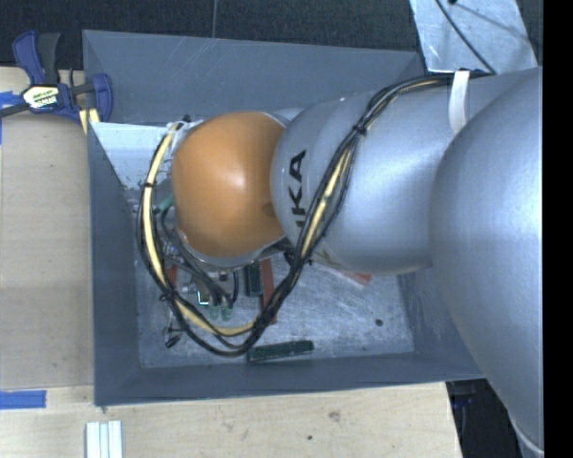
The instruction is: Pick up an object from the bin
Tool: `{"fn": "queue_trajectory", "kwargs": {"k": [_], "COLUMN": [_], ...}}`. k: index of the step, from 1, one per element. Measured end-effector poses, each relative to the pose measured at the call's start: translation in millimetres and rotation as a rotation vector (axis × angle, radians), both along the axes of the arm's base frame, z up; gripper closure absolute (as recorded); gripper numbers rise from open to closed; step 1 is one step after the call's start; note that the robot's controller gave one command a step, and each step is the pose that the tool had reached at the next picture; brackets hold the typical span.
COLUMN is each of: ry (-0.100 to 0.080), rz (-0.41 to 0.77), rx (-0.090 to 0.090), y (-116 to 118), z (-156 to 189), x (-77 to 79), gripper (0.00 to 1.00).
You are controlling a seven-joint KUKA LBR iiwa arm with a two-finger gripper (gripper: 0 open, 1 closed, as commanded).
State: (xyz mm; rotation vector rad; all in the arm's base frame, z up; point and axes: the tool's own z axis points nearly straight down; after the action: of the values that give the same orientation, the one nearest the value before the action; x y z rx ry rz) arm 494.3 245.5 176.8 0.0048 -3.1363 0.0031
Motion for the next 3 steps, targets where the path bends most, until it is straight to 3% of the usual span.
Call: {"fn": "queue_trajectory", "kwargs": {"k": [1,2,3], "ry": [0.000,-0.014,0.000], "rz": [0.204,0.612,0.732], "rx": [0.000,0.004,0.004], "y": [-18.7,-31.5,-45.0], "z": [-99.0,49.2,-91.3], "x": [2.3,8.6,20.8], "gripper": [0.00,0.00,0.00]}}
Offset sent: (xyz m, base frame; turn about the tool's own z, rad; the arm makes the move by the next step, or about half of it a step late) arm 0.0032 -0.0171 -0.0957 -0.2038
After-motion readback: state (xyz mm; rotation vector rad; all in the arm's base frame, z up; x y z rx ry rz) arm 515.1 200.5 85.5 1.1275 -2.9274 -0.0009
